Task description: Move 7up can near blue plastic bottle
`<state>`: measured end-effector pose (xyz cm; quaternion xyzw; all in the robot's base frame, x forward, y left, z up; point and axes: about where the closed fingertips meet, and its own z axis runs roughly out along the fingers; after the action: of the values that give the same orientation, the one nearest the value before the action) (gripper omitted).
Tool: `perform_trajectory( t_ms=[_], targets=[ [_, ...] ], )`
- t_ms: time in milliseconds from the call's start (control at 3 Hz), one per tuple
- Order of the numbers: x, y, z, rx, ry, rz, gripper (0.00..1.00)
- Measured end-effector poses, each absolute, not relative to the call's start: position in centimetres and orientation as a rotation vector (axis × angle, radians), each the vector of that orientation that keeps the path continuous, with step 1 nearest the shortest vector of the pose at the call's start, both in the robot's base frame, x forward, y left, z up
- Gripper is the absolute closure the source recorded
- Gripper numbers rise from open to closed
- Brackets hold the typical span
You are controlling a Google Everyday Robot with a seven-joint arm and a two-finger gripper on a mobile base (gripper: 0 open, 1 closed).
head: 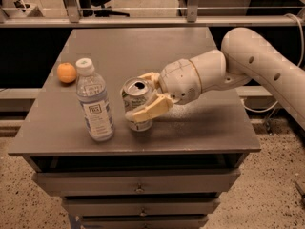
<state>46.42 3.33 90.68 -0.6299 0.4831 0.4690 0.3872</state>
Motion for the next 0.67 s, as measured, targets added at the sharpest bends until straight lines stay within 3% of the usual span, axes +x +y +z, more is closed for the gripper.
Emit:
perform_trajectory(
  t_ms=[333,667],
  targets=[
    [46.87,4.32,89.86,-1.571,1.287,1.17,0.87],
    [47.05,5.3,89.29,-1.542,1.316,1.174,0.62]
  ],
)
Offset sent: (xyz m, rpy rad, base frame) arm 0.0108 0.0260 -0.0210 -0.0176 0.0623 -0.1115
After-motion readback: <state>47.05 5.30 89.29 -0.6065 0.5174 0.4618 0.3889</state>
